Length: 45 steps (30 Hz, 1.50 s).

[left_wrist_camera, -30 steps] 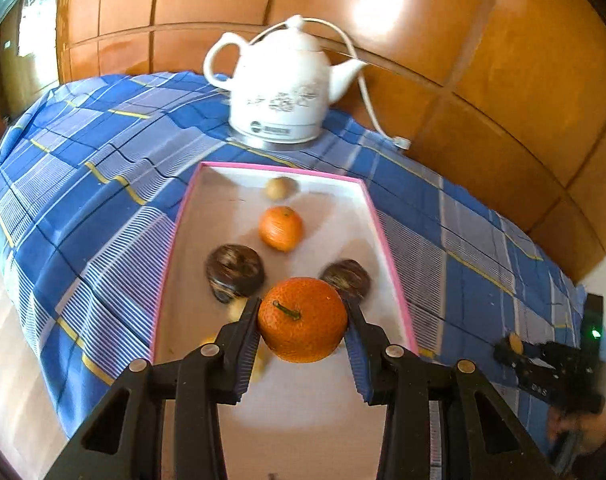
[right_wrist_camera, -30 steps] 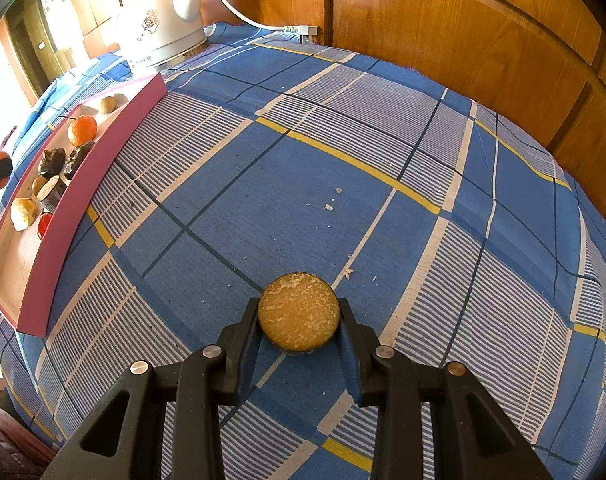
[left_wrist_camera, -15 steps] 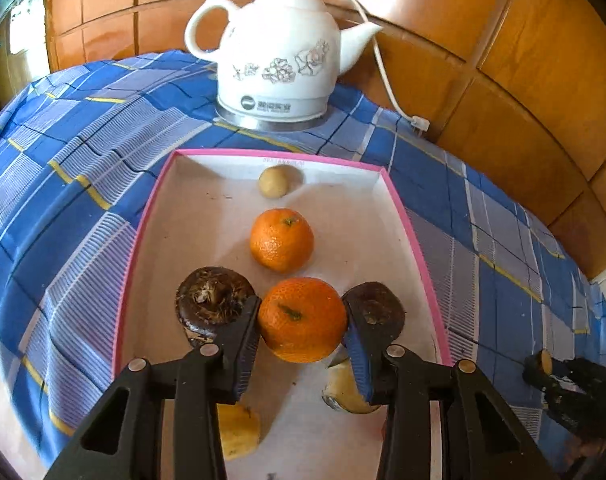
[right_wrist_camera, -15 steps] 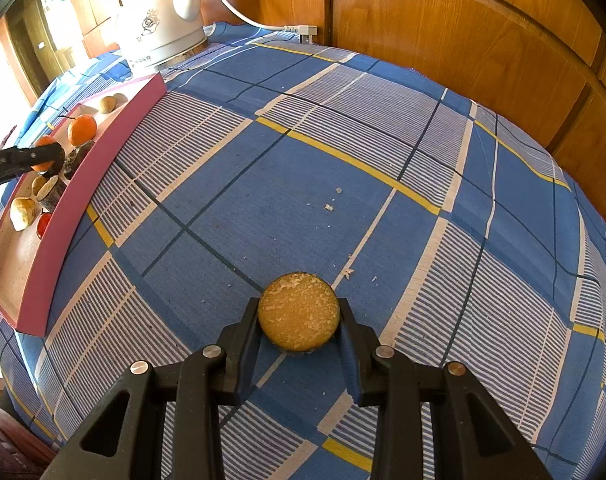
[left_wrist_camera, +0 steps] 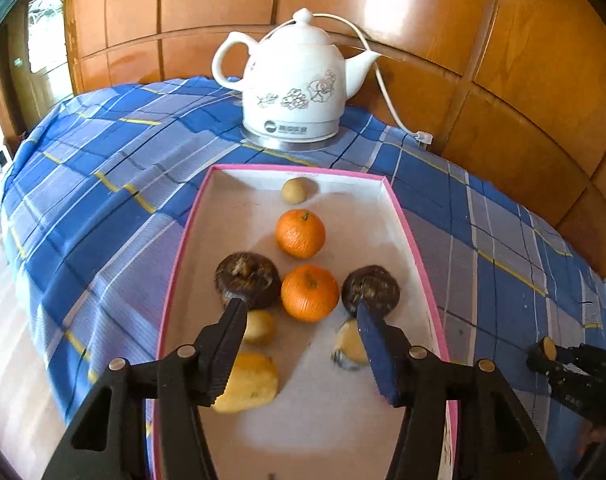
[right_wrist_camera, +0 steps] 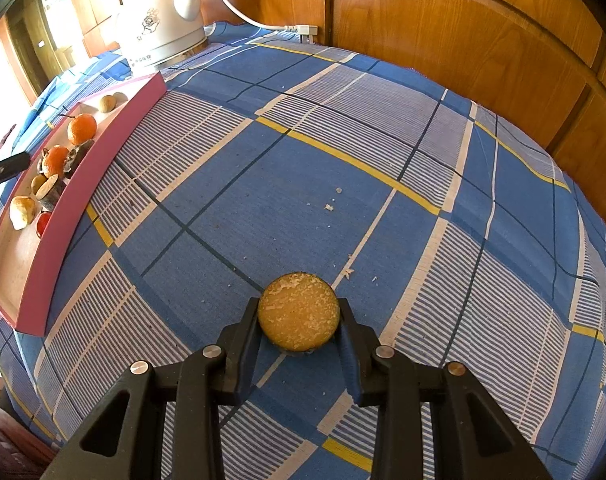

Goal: Organize fruits
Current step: 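Carry the yellow round slice into the tray with the right tool and release it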

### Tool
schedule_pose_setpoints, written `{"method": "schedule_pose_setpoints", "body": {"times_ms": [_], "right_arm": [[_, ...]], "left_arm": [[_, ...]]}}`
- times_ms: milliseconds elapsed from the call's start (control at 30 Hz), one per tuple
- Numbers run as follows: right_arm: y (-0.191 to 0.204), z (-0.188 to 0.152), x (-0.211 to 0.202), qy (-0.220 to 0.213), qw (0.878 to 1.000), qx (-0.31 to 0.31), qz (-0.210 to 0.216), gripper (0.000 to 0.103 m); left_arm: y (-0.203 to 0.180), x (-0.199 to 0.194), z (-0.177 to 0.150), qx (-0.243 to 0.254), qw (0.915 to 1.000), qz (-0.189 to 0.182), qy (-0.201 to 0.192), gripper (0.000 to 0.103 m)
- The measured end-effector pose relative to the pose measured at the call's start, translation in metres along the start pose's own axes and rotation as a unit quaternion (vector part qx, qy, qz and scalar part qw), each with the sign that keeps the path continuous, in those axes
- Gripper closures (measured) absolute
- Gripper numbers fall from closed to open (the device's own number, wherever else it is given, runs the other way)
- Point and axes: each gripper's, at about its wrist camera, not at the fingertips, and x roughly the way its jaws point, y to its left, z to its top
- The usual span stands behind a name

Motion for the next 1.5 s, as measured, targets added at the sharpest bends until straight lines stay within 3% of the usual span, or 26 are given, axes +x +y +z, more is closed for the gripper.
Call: {"method": "schedule_pose_setpoints", "body": {"times_ms": [500,1333,1500], "right_arm": [[0.003,0.000,0.000,-0.002,1.000,-0.002,-0.010,0.068],[0.010,0.003,-0.002,0.007,0.999,-0.021,-0.027,0.068],[0.036,0.011,-0.030,-0.018,0.999,-0.027,0.019,0.068]], "left_arm": [[-0.003,-0.034,-0.030,0.006,0.9999,-0.007,-0.009,0.045],[0.024,-0.049,-0.041,-0.008,0.9997,0.008,-0.023,0.045],[0.034,-0.049,-0.043,-0.019,0.9994,0.013,-0.025,0.045]]}}
